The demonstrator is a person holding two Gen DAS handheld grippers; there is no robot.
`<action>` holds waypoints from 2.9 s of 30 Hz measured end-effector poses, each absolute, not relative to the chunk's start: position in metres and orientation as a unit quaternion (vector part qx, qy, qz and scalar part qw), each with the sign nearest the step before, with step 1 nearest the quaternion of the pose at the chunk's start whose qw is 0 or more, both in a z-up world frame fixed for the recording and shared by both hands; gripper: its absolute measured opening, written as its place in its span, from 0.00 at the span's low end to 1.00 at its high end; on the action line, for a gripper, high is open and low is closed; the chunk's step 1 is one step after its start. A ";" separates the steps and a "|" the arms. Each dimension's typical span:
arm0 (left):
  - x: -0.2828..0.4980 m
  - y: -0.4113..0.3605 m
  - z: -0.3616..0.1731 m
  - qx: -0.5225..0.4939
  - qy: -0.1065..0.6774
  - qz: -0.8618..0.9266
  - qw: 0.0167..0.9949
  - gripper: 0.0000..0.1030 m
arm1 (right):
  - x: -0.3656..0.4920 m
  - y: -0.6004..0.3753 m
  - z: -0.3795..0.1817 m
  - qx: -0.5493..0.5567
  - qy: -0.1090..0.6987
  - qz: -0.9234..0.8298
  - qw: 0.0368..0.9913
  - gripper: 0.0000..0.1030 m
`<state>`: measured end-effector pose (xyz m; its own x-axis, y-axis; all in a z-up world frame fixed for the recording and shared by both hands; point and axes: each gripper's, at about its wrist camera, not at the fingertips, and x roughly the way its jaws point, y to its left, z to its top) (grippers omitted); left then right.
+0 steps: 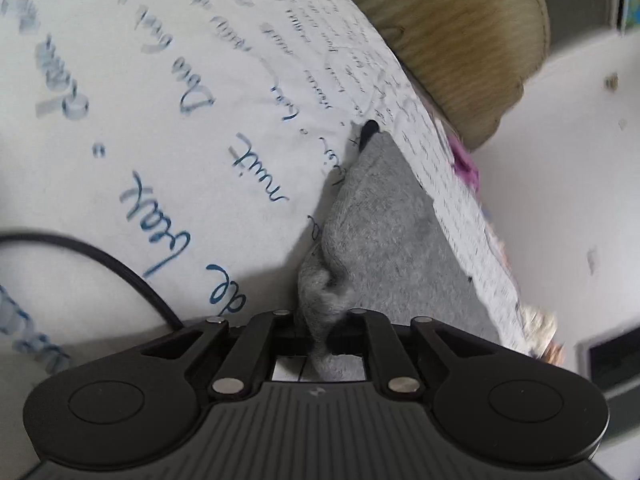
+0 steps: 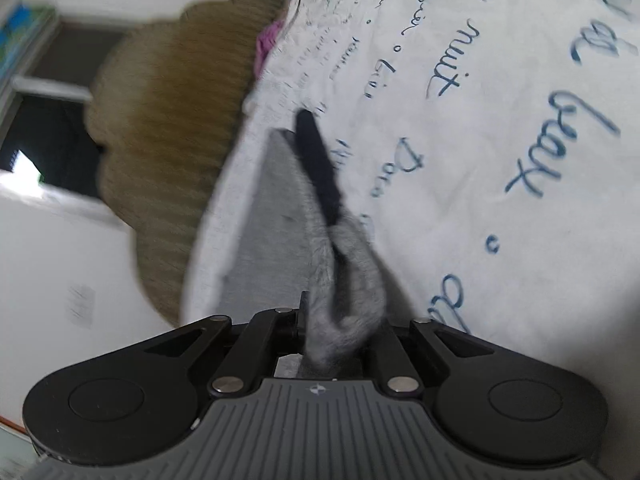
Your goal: Fold small clothes
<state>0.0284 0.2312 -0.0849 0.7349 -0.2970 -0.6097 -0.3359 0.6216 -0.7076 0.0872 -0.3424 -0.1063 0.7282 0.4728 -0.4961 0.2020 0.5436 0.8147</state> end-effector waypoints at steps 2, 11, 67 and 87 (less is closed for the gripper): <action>0.017 0.233 -0.065 -0.397 0.378 0.029 0.836 0.25 | 0.076 -0.351 -0.085 0.425 0.356 0.064 0.830 0.30; 0.076 0.167 0.010 -0.105 0.222 0.023 0.969 0.78 | 0.151 -0.304 0.005 0.182 0.277 0.180 0.926 0.59; 0.028 0.175 -0.077 -0.331 0.294 0.098 0.891 0.06 | 0.226 -0.076 0.027 0.139 0.414 0.396 0.808 0.98; 0.025 0.102 -0.048 -0.183 0.261 0.010 0.948 0.05 | 0.296 0.128 -0.019 -0.220 0.564 0.357 0.712 0.73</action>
